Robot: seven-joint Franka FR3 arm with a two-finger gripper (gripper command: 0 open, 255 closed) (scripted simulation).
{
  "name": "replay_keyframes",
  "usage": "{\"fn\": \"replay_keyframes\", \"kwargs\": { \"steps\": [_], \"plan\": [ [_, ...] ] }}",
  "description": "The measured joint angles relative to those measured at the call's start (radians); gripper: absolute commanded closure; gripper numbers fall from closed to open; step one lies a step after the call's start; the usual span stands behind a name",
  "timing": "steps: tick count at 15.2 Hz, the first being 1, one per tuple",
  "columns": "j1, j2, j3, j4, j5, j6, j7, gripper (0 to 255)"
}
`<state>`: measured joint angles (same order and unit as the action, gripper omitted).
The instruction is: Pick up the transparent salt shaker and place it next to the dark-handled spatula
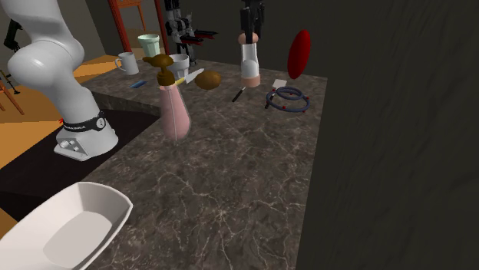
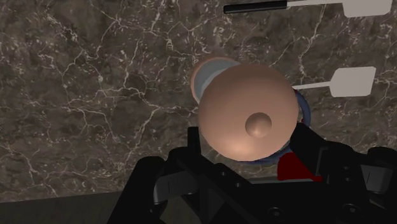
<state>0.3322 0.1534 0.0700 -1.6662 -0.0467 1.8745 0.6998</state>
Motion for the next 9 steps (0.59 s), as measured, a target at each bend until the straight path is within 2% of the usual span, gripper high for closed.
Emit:
{"fn": "replay_keyframes", "kwargs": {
  "steps": [9],
  "plan": [
    [-0.001,0.013,-0.001,-0.105,-0.003,0.118,0.004,255]
  ]
}}
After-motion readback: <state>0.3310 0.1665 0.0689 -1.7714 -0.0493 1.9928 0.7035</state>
